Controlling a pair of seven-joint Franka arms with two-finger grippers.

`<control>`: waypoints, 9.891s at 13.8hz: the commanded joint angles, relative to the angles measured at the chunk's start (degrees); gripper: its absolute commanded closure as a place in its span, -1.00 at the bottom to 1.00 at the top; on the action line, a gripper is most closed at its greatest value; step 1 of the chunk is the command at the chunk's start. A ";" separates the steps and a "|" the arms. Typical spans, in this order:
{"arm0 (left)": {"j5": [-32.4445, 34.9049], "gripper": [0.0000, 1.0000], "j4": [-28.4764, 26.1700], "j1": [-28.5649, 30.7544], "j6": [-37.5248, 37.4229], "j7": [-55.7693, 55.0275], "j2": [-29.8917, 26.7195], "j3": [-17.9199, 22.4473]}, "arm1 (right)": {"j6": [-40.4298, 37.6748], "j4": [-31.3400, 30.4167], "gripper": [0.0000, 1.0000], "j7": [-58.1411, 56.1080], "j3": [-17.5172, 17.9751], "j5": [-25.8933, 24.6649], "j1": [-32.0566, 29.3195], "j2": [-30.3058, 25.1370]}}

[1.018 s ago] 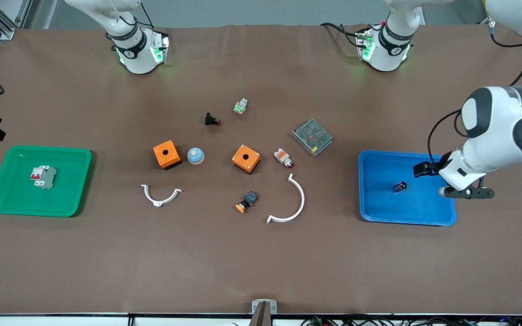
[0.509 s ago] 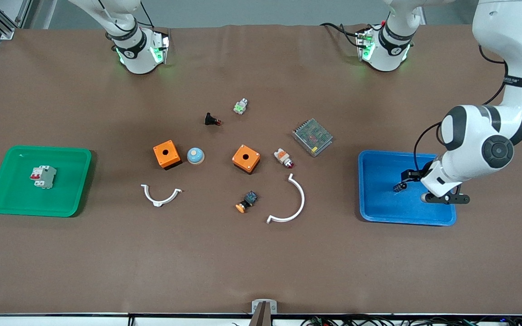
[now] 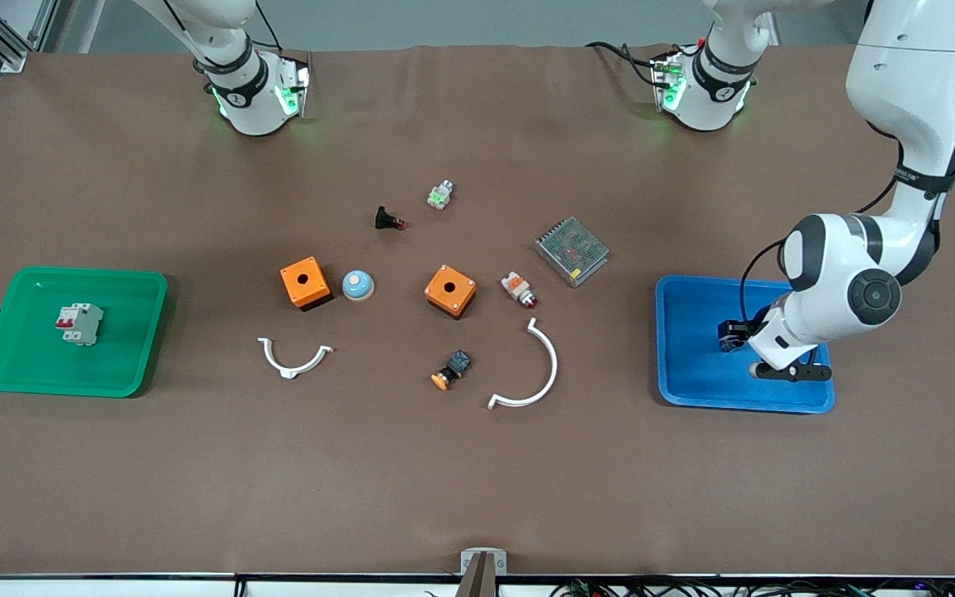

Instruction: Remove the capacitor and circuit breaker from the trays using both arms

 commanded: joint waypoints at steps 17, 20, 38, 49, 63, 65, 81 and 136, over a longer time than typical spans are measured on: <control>0.53 0.95 0.88 -1.63 -5.25 -4.54 -9.13 -5.64 | 30.05 -24.79 -1.00 -5.60 1.15 -0.02 -6.50 2.70; 0.53 0.96 3.95 -2.07 -6.48 -14.90 -8.62 -11.70 | 32.26 -25.25 -0.99 -5.51 1.15 0.50 -6.76 4.45; 7.91 0.96 30.68 -31.25 -3.33 -62.22 20.47 -9.09 | 32.89 -22.70 0.57 -5.51 1.06 3.59 -6.94 8.23; 8.61 -1.00 30.68 -30.02 -4.89 -61.52 13.91 -6.10 | 2.92 -3.64 0.84 -5.25 1.50 3.67 -2.03 6.75; 8.44 -1.00 30.50 -5.70 -31.79 -33.24 -11.41 -5.39 | -0.69 -5.12 0.84 39.28 1.50 10.77 28.73 -1.17; 7.65 -1.00 30.50 -2.35 -33.11 -31.64 -13.70 -5.57 | 2.98 -7.21 0.84 43.59 1.50 12.28 32.59 -1.08; 5.01 -1.00 30.68 1.01 -35.75 -23.56 -18.10 -5.04 | 28.93 -14.17 0.90 56.03 1.41 7.72 50.89 12.01; 0.70 -1.00 19.17 -7.78 -42.87 -4.57 -32.96 2.96 | -17.21 0.33 -1.00 17.78 0.54 1.65 16.97 -23.93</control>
